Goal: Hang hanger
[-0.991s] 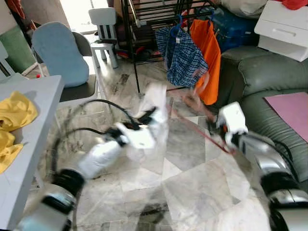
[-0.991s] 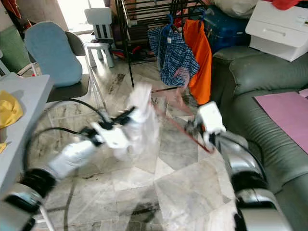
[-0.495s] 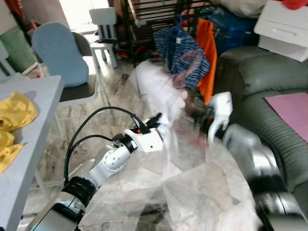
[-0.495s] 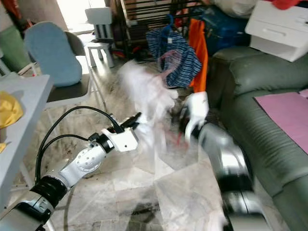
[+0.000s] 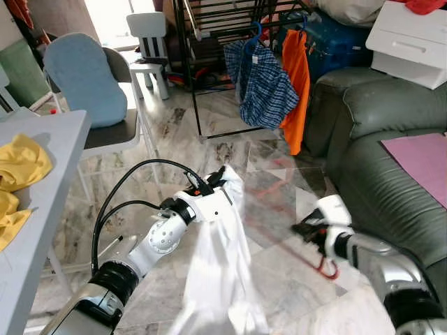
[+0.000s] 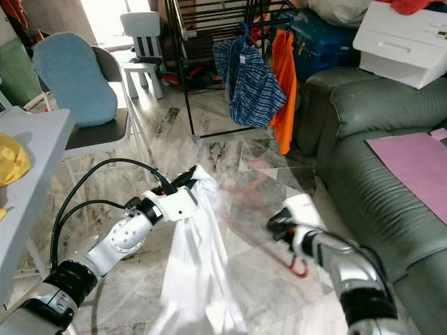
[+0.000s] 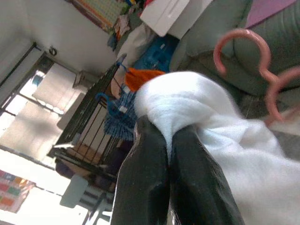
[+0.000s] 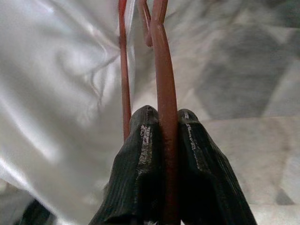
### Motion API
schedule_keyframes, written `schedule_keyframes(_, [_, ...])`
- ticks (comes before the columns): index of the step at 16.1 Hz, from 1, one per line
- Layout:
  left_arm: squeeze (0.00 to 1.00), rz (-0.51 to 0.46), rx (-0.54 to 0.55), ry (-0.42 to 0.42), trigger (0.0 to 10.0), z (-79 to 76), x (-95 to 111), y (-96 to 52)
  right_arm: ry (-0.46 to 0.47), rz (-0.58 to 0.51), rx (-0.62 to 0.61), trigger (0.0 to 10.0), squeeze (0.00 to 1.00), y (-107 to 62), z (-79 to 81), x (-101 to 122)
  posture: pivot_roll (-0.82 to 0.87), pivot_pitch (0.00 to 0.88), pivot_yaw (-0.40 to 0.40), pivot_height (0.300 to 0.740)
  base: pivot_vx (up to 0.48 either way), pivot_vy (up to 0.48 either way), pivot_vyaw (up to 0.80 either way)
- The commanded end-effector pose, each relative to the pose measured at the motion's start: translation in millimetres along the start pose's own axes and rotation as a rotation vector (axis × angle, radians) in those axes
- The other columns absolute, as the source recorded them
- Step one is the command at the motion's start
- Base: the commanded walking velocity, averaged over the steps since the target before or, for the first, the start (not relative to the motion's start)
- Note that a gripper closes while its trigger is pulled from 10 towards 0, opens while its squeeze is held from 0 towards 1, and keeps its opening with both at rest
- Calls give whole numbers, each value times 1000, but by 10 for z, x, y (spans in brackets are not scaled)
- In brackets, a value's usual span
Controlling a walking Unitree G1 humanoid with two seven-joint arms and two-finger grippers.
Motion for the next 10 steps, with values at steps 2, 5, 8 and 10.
schedule_keyframes(2, [0, -75, -19, 39, 10000, 82, 138, 20, -22, -90, -19, 10000, 0, -21, -57, 272, -192, 0, 71, 740, 0, 0, 0])
schedule_keyframes(5, [0, -37, -72, 110, 10000, 199, 12, -58, -85, -64, -25, 10000, 0, -69, -131, 284, -192, 0, 75, 740, 0, 0, 0])
schedule_keyframes(8, [0, -42, -40, 110, 10000, 296, 19, -59, 41, -106, -87, 10000, 0, -24, -203, 358, -194, 0, 78, 740, 0, 0, 0])
schedule_keyframes(10, [0, -64, -7, 107, 10000, 279, 68, -38, 166, -188, -131, 10000, 0, 36, -207, 518, -190, 0, 75, 740, 0, 0, 0])
Point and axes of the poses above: a point about 5 cm out from each wrist's last joint towards the gripper, its own y axis pointing out of the wrist towards the gripper, its own x axis along the axis of the wrist's last joint, z = x × y, the point moved 4 cm from there along y, pointing out of the wrist towards the gripper, and after that the axes turned 13 degrees about -y, right-handed, at the moved point
